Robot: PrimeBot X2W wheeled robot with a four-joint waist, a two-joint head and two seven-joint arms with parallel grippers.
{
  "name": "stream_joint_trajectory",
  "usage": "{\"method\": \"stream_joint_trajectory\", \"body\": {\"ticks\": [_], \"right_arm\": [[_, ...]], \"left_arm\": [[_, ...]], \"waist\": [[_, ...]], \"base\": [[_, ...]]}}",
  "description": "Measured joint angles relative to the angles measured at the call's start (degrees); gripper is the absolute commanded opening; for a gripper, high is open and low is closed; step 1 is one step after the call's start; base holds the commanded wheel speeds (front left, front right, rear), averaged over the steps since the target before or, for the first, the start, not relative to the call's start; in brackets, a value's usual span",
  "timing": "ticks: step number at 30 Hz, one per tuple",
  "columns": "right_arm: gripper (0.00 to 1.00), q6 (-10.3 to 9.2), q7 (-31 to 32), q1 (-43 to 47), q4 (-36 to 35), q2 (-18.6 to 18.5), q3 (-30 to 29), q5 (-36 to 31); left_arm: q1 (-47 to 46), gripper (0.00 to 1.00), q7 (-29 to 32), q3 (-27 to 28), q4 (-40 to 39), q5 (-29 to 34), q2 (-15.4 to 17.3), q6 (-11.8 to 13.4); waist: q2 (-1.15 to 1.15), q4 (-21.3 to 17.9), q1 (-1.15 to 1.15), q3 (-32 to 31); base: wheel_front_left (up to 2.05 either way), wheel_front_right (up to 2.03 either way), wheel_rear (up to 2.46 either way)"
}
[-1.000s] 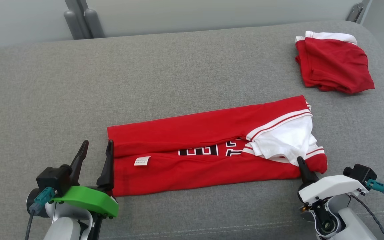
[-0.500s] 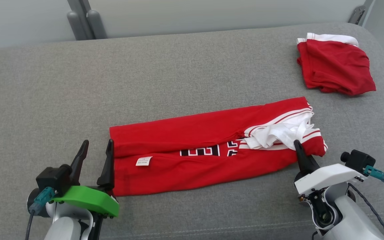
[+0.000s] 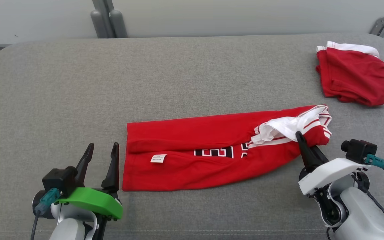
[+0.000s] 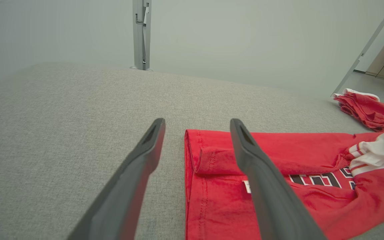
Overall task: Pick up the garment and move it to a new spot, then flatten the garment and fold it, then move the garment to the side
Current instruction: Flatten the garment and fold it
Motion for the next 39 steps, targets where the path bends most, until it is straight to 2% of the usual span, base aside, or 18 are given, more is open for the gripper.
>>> {"method": "stream_joint_trajectory", "body": {"ticks": [7, 10, 17, 22, 28, 32, 36, 39], "right_arm": [[0.00, 0.00, -0.3, 0.0, -1.2, -1.2, 3.5, -2.8], [0.00, 0.00, -0.3, -0.7, -2.7, -2.4, 7.6, -5.4], [0.00, 0.01, -0.3, -3.1, -5.3, -5.2, 12.7, -7.8], [0.00, 0.01, 1.1, -4.8, -7.9, -7.3, 19.5, -9.5], [0.00, 0.01, 3.3, -5.3, -10.6, -10.1, 25.7, -9.3], [0.00, 0.01, 5.5, -5.8, -12.2, -10.7, 30.4, -7.9], [0.00, 0.08, 6.1, -7.4, -12.5, -10.9, 30.9, -6.3], [0.00, 0.08, 6.1, -8.8, -11.9, -10.2, 29.2, -4.7]], "left_arm": [[0.0, 1.00, 0.0, 0.3, 0.2, 0.0, -0.2, 0.0], [0.0, 1.00, 0.0, 0.3, 0.2, 0.0, -0.3, 0.0], [0.0, 1.00, 0.0, 0.3, 0.3, 0.0, -0.4, -0.3], [0.0, 1.00, 0.0, 0.2, 0.4, 0.0, -0.6, -0.4], [0.1, 1.00, 0.0, 0.1, 0.6, 0.0, -0.9, -0.5], [0.5, 1.00, 0.0, 0.5, 0.6, 0.0, -1.0, -0.5], [1.4, 1.00, 0.0, 0.5, 0.6, 0.0, -1.0, -0.5], [1.3, 1.00, 0.0, 0.1, 0.7, 0.0, -1.1, -0.5]], "waist": [[0.00, 1.8, 0.00, -0.7], [0.00, 2.7, 0.00, -1.1], [0.00, 4.2, 0.00, -1.4], [0.00, 5.3, 0.00, -1.5], [0.00, 6.6, 0.00, -2.0], [0.00, 7.3, 0.00, -2.3], [0.00, 7.7, 0.00, -2.4], [0.00, 8.3, 0.00, -2.3]], "base": [[0.00, 0.00, 0.00], [0.00, 0.00, 0.00], [0.00, 0.00, 0.00], [0.00, 0.00, 0.00], [0.00, 0.00, 0.00], [0.00, 0.00, 0.00], [0.00, 0.00, 0.00], [0.00, 0.00, 0.00]]}}
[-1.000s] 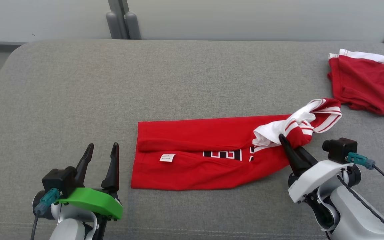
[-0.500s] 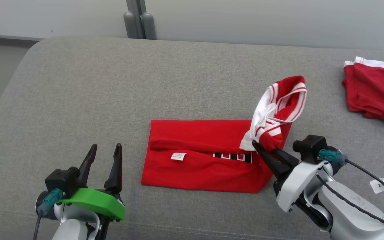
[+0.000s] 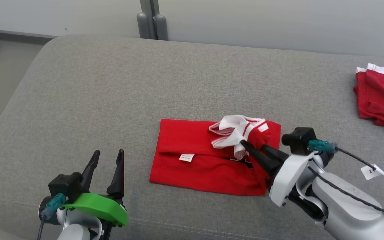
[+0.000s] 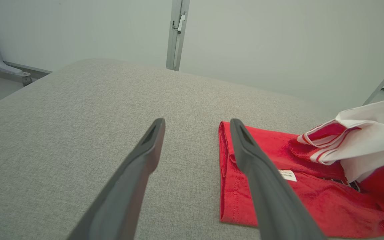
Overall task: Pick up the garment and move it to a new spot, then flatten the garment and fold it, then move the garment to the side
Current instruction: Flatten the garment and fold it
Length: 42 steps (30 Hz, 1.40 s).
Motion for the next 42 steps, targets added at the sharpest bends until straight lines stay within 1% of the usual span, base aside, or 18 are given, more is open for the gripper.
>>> {"method": "stream_joint_trajectory", "body": {"ticks": [6, 10, 16, 20, 29, 37, 42], "right_arm": [[0.00, -0.08, -1.1, -1.2, 3.5, 2.1, -6.2, 2.7], [0.00, -0.15, -1.3, -2.4, 4.4, 3.3, -7.1, 2.9], [0.00, -0.14, -1.3, -4.6, 5.6, 5.4, -6.0, 2.8], [0.00, -0.15, -1.3, -5.8, 6.7, 6.2, -6.0, 2.8], [0.00, -0.15, -2.0, -6.9, 8.7, 8.8, -5.2, 2.6], [0.00, -0.15, -2.2, -7.8, 11.8, 11.1, -2.2, 1.4], [0.00, -0.13, -1.6, -7.8, 14.2, 12.4, 1.0, 0.7]], "left_arm": [[0.0, 1.00, 0.0, -0.5, 0.1, 0.2, -0.2, -0.2], [0.0, 1.00, 0.0, -0.5, 0.1, 0.2, -0.2, -0.3], [0.0, 1.00, 0.0, -0.8, 0.2, 0.2, -0.2, -0.3], [0.0, 1.00, 0.0, -1.0, 0.2, 0.2, -0.3, -0.5], [-0.2, 1.00, 0.0, -0.8, 0.1, 0.2, -0.4, -0.5], [-0.2, 1.00, 0.0, -0.3, 0.1, 0.2, -0.5, -0.6], [-0.2, 1.00, 0.0, 0.0, 0.1, 0.2, -0.5, -0.6]], "waist": [[0.00, 1.8, 0.00, 0.2], [0.00, 3.1, 0.00, 0.4], [0.00, 5.1, 0.00, 1.4], [0.00, 6.5, 0.00, 2.0], [0.00, 9.5, 0.00, 3.4], [0.00, 10.9, 0.00, 4.5], [0.00, 11.2, 0.00, 4.6]], "base": [[0.00, 0.00, 0.00], [0.00, 0.00, 0.00], [0.00, 0.00, 0.00], [0.00, 0.00, 0.00], [0.00, 0.00, 0.00], [0.00, 0.00, 0.00], [0.00, 0.00, 0.00]]}}
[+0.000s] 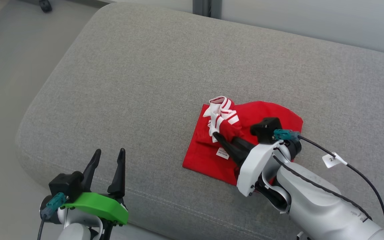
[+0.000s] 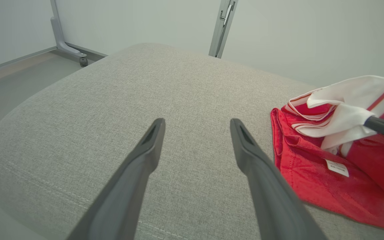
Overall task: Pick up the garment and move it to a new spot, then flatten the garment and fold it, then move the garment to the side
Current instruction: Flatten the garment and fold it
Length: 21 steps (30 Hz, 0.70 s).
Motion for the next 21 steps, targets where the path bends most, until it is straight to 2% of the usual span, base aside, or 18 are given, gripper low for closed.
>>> {"method": "stream_joint_trajectory", "body": {"ticks": [5, 8, 9, 11, 12, 13, 21], "right_arm": [[0.00, 0.05, 0.9, 0.0, 2.1, 1.4, 2.3, -0.2], [0.13, 0.05, 2.0, 0.0, 3.6, 2.1, 4.0, -0.8], [0.22, 0.05, 2.1, 0.0, 3.9, 2.2, 4.4, -1.1], [0.48, 0.05, 2.7, 0.0, 4.3, 2.4, 4.9, -1.2], [0.83, 0.05, 3.3, 0.0, 4.7, 2.5, 5.5, -1.4], [1.00, 0.05, 3.8, 0.0, 5.3, 2.7, 6.0, -1.6], [1.00, 0.07, 5.9, -0.4, 7.0, 3.5, 9.1, -1.6]], "left_arm": [[0.0, 1.00, 0.0, 0.2, 0.1, 0.0, 0.0, 0.0], [0.0, 1.00, 0.0, 0.2, 0.2, 0.0, 0.0, 0.0], [0.0, 1.00, 0.0, 0.2, 0.2, 0.0, 0.0, 0.0], [0.0, 1.00, 0.0, 0.2, 0.2, 0.0, -0.1, 0.0], [0.0, 1.00, 0.0, 0.2, 0.3, 0.0, -0.1, 0.0], [0.0, 1.00, 0.0, 0.2, 0.4, 0.0, -0.1, 0.0], [0.0, 1.00, 0.0, 1.3, 0.7, 0.0, -0.1, 0.0]], "waist": [[0.00, 0.0, 0.00, -0.1], [0.00, -0.1, 0.00, -0.3], [0.00, -0.1, 0.00, -0.4], [0.00, -0.2, 0.00, -0.4], [0.00, -0.2, 0.00, -0.5], [0.00, -0.2, 0.00, -0.6], [0.00, -0.7, 0.00, -1.2]], "base": [[0.00, 0.00, 0.00], [0.00, 0.00, 0.00], [0.00, 0.00, 0.00], [0.00, 0.00, 0.00], [0.00, 0.00, 0.00], [0.00, 0.00, 0.00], [0.00, 0.00, 0.00]]}}
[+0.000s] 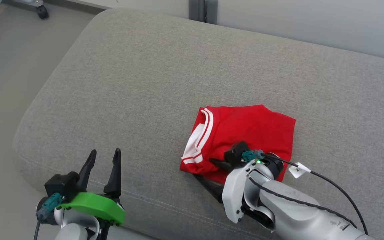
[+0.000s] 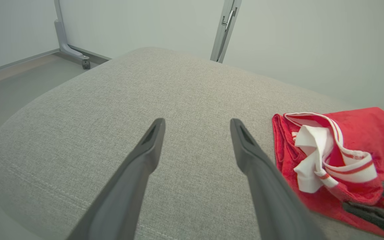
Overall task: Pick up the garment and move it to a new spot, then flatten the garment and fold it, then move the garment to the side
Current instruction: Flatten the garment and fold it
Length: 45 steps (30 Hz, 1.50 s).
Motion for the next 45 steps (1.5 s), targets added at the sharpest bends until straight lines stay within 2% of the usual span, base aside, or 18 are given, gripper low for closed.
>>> {"method": "stream_joint_trajectory", "body": {"ticks": [6, 11, 14, 20, 28, 35, 38, 45], "right_arm": [[1.00, 0.00, -0.1, -0.7, -2.7, 0.2, 2.8, 1.1], [1.00, 0.00, -2.4, -0.7, -6.0, 0.1, 2.7, 4.3], [1.00, 0.01, -4.1, -0.7, -6.8, -0.9, 1.5, 4.9], [1.00, 0.00, -7.4, 0.0, -6.8, -5.7, -3.7, 7.3], [1.00, -0.24, -11.0, 1.8, -9.7, -7.6, -8.6, 8.3], [1.00, -3.85, -11.6, 3.4, -12.4, -10.4, -13.2, 6.5], [1.00, -6.02, -11.6, 4.5, -13.8, -11.4, -15.7, 5.6], [1.00, -11.87, -11.6, 6.6, -22.0, -13.3, -28.1, 1.8]], "left_arm": [[0.0, 1.00, 0.0, 0.4, 0.0, 0.0, 0.0, 0.0], [0.1, 1.00, 0.0, 1.3, 0.1, 0.0, 0.0, 0.0], [0.1, 1.00, 0.0, 1.7, 0.1, 0.2, 0.0, 0.0], [0.2, 1.00, 0.0, 2.2, -0.1, 0.5, 0.3, -0.1], [0.3, 1.00, 0.0, 2.7, -1.8, 1.0, 0.6, -0.1], [0.4, 1.00, 0.0, 4.0, -2.6, 1.1, 0.8, -0.1], [1.2, 1.00, 0.0, 4.8, -3.1, 1.1, 0.9, -0.1], [1.6, 1.00, 0.0, 5.3, -3.5, 1.5, 1.0, 0.1]], "waist": [[0.00, -1.6, 0.00, -0.7], [0.00, -3.6, 0.00, -1.3], [0.00, -5.0, 0.00, -1.7], [0.00, -8.6, 0.00, -2.3], [0.00, -14.2, 0.00, -3.0], [0.00, -19.0, 0.00, -3.5], [0.00, -20.9, 0.00, -3.7], [0.00, -24.0, 0.00, -3.6]], "base": [[0.00, 0.00, 0.00], [0.00, 0.00, 0.00], [0.00, 0.00, 0.00], [0.00, 0.00, 0.00], [0.00, 0.00, 0.00], [0.00, 0.00, 0.00], [0.00, 0.00, 0.00], [0.00, 0.00, 0.00]]}}
